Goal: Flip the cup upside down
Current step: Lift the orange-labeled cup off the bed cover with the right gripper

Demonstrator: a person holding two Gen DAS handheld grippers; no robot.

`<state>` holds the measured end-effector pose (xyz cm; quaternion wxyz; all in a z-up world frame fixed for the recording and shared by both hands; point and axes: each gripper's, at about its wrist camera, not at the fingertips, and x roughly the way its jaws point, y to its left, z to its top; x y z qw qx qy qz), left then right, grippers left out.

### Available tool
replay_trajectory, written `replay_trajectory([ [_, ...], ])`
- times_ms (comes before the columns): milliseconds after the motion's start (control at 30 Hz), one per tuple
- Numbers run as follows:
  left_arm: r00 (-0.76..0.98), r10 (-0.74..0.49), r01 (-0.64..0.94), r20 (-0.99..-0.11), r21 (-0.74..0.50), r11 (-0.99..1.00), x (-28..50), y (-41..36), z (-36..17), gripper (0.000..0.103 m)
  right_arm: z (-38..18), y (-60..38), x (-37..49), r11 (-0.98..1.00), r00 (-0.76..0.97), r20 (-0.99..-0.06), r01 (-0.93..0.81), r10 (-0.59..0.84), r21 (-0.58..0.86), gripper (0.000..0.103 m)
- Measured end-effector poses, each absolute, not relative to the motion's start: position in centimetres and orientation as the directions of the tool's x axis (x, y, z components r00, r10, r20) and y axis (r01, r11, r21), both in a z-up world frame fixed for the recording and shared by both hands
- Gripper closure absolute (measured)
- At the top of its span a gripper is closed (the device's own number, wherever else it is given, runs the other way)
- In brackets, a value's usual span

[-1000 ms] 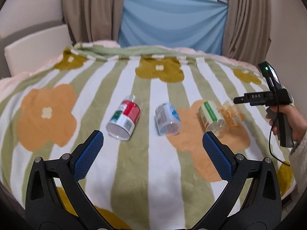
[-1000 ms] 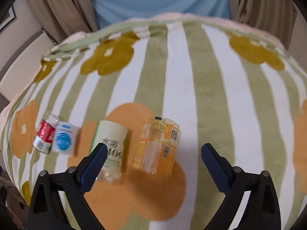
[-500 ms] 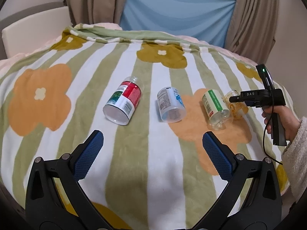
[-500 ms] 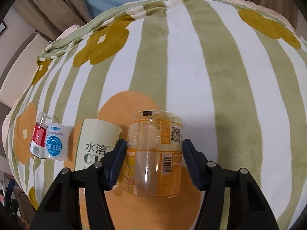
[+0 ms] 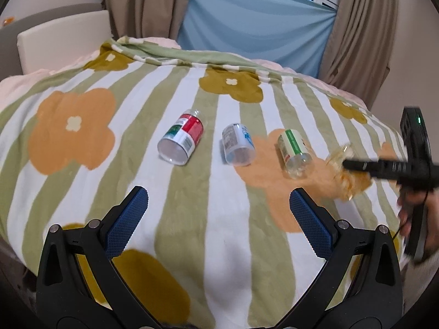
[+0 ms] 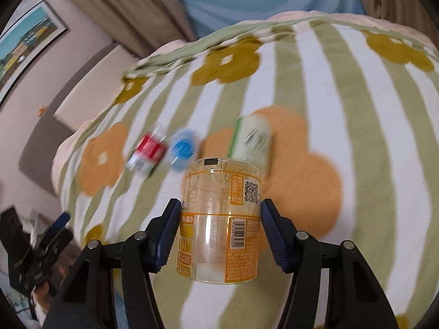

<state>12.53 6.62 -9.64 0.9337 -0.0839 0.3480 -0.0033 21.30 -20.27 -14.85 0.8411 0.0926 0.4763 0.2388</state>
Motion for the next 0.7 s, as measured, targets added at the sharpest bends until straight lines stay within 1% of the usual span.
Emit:
replay_trajectory([
  [133, 0.746, -0.078, -0.048, -0.662, -0.169, 0.984, 10.7, 6.3, -9.8, 0.000, -17.3, -18.0, 18.0, 0.854, 0.401, -0.758, -0.314, 0.515, 0.414, 0.047],
  [233, 0.729, -0.089, -0.048, -0.679, -0.181, 0.982, 9.3, 6.4, -10.4, 0.000, -19.9, -17.4, 16.8, 0.856, 0.388, -0.764, -0.268, 0.516, 0.442, 0.047],
  [400, 0.721, -0.064, -0.073, -0.690, -0.168, 0.983, 7.8, 7.2, -10.4, 0.000, -23.1, -17.3, 16.8, 0.846, 0.357, -0.768, -0.185, 0.531, 0.500, 0.047],
  [567, 0.726, -0.044, -0.096, -0.687, -0.165, 0.982, 7.0, 7.8, -10.0, 0.000, -24.4, -17.2, 17.0, 0.853, 0.337, -0.785, -0.157, 0.521, 0.498, 0.047],
  [633, 0.724, -0.044, -0.101, -0.688, -0.169, 0.980, 7.0, 8.0, -9.9, 0.000, -24.4, -17.2, 17.3, 0.853, 0.332, -0.788, -0.148, 0.519, 0.500, 0.042],
  [700, 0.721, -0.046, -0.102, -0.692, -0.172, 0.980, 7.0, 7.9, -9.9, 0.000, -24.5, -17.5, 17.4, 0.865, 0.327, -0.803, -0.131, 0.499, 0.484, 0.026],
])
